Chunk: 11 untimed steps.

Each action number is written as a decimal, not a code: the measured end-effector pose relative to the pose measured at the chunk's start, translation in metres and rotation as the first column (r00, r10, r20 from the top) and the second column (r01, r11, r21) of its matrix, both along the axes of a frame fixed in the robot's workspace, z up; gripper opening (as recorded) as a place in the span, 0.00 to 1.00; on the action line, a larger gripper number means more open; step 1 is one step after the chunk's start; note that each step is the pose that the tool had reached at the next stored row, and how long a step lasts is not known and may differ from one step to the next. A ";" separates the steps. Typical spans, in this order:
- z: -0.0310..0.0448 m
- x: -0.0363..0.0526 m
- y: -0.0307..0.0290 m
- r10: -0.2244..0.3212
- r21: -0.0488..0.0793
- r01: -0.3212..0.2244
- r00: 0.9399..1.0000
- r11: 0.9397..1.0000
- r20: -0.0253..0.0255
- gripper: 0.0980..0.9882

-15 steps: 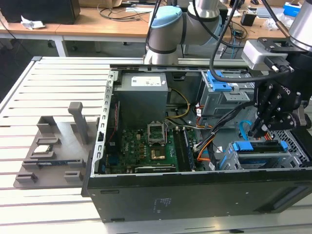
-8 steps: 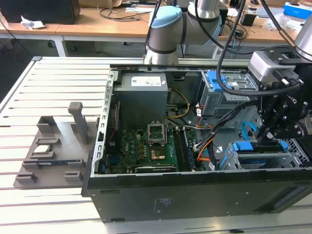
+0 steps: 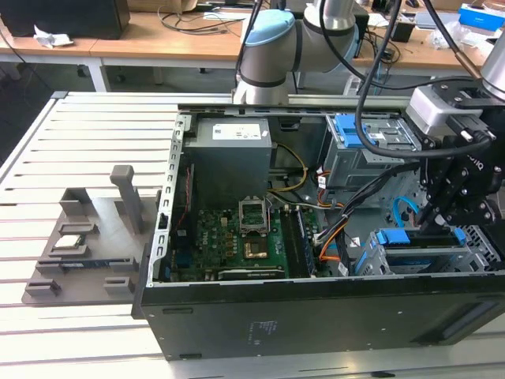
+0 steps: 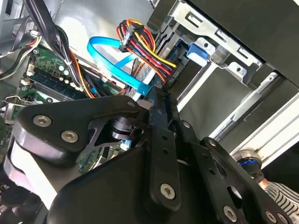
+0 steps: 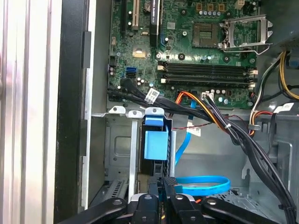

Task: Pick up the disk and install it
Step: 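Insert the second disk wire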

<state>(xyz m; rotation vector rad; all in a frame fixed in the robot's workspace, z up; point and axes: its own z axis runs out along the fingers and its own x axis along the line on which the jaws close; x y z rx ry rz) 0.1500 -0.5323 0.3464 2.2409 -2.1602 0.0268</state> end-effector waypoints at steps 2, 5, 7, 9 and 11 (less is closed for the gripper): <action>-0.0015 0.0002 0.0000 0.000 0.000 0.000 1.000 1.000 0.000 0.07; -0.0035 0.0003 0.0000 0.000 -0.001 0.000 1.000 1.000 0.000 0.07; -0.0038 0.0003 -0.0001 0.000 0.000 0.000 1.000 1.000 0.000 0.07; -0.0021 0.0003 0.0002 0.000 0.001 0.000 1.000 1.000 0.000 0.07; -0.0017 0.0003 0.0009 0.000 0.002 0.000 1.000 1.000 0.000 0.07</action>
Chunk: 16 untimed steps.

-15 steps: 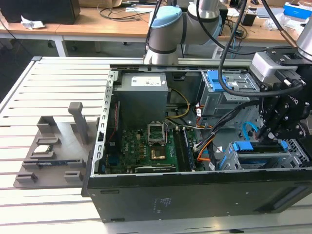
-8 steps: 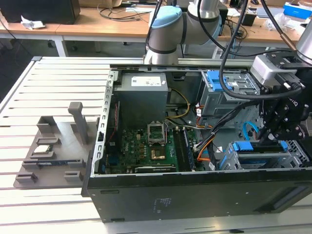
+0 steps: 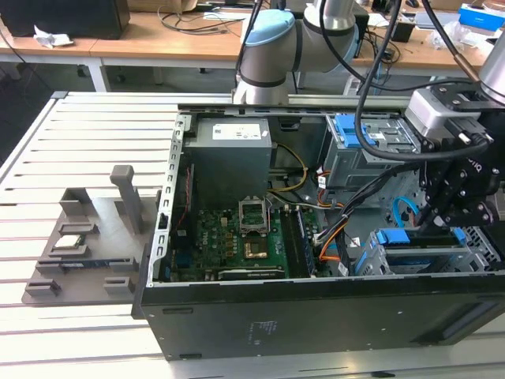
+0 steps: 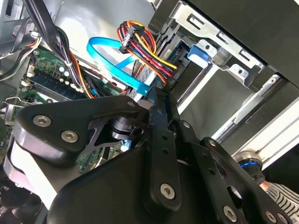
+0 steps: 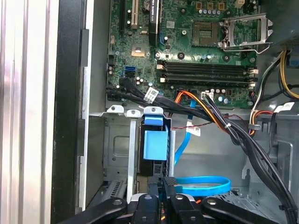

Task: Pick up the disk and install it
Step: 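Insert the second disk wire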

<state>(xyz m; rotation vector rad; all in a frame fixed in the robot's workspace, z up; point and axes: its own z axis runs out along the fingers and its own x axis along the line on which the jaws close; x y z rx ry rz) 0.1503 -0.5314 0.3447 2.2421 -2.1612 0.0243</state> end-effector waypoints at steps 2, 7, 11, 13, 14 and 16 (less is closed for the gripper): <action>-0.0001 0.0000 0.0003 0.000 0.005 0.000 1.000 1.000 0.000 0.07; -0.0021 0.0003 0.0003 0.000 0.012 0.000 1.000 1.000 0.000 0.07; -0.0072 0.0005 0.0003 0.000 0.011 0.000 1.000 1.000 0.000 0.07; -0.0080 0.0005 0.0003 0.001 0.011 -0.001 1.000 1.000 0.000 0.07; -0.0082 0.0005 0.0003 0.001 0.011 -0.001 1.000 1.000 0.000 0.07; -0.0089 0.0006 0.0004 0.001 0.013 -0.001 1.000 1.000 0.000 0.08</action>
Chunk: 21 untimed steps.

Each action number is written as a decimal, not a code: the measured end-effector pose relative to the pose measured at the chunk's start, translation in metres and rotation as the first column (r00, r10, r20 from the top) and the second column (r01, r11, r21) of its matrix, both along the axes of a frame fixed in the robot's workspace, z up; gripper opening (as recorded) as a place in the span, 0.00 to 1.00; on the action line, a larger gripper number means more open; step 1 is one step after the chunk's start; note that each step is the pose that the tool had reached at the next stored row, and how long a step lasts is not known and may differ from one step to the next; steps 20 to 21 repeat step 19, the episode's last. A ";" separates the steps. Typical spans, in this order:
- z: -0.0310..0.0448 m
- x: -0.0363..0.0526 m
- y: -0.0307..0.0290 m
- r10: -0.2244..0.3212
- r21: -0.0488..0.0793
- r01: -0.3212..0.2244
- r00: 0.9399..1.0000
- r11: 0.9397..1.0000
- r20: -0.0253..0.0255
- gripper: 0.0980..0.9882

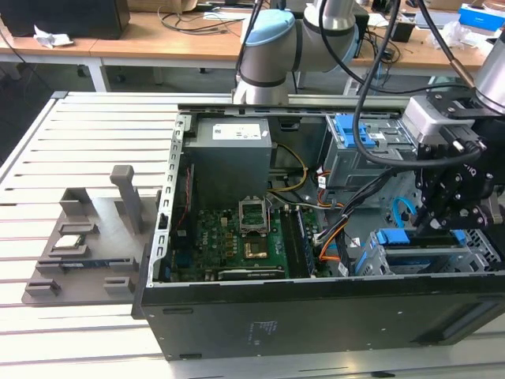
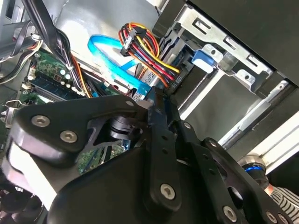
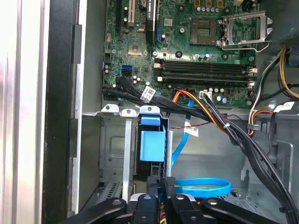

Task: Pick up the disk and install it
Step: 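Insert the second disk wire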

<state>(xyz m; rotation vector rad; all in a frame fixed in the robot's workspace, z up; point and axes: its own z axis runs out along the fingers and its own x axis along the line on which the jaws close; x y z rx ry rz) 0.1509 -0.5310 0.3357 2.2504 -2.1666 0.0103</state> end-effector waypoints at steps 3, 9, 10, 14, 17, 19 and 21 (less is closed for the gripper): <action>0.0048 0.0000 0.0000 0.000 -0.001 0.000 1.000 1.000 0.000 0.15; 0.0546 -0.0001 0.0119 0.000 -0.012 0.000 1.000 1.000 0.000 0.01; 0.0601 -0.0001 0.0122 0.000 -0.013 0.000 1.000 1.000 0.000 0.01; 0.0673 -0.0001 0.0125 0.000 -0.014 0.000 1.000 1.000 0.000 0.01; 0.0675 -0.0001 0.0125 0.000 -0.014 0.000 1.000 1.000 0.000 0.01; 0.0675 -0.0001 0.0125 0.000 -0.014 0.000 1.000 1.000 0.000 0.01; 0.0675 -0.0001 0.0125 0.000 -0.014 0.000 1.000 1.000 0.000 0.01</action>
